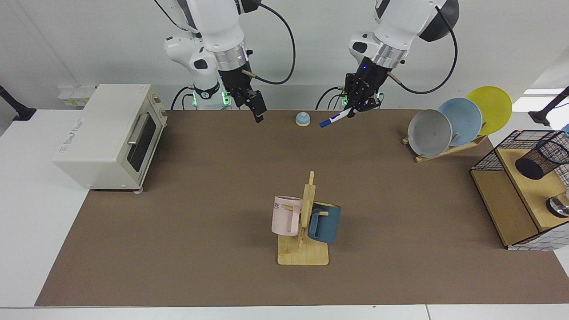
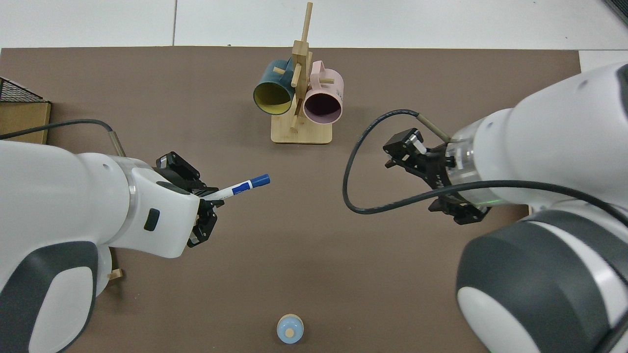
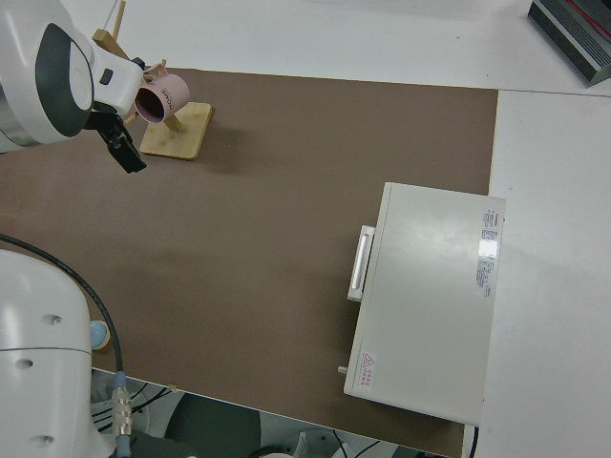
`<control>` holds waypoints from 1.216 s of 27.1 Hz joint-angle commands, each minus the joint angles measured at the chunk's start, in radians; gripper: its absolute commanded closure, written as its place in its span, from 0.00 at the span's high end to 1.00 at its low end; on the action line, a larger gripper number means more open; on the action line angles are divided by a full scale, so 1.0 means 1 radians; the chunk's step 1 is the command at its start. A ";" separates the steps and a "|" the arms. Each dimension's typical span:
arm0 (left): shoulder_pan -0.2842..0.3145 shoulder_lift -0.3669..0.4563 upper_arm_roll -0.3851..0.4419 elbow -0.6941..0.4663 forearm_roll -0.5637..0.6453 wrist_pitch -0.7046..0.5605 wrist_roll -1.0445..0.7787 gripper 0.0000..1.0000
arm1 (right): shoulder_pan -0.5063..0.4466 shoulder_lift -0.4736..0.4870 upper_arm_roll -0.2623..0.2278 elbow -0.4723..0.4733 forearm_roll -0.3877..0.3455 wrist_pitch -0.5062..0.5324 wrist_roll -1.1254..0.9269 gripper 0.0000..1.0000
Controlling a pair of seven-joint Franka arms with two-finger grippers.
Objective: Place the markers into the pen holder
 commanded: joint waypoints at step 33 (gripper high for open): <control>0.237 0.138 0.001 0.401 0.579 -0.522 -0.080 0.00 | -0.140 -0.047 0.012 0.011 -0.138 -0.085 -0.831 1.00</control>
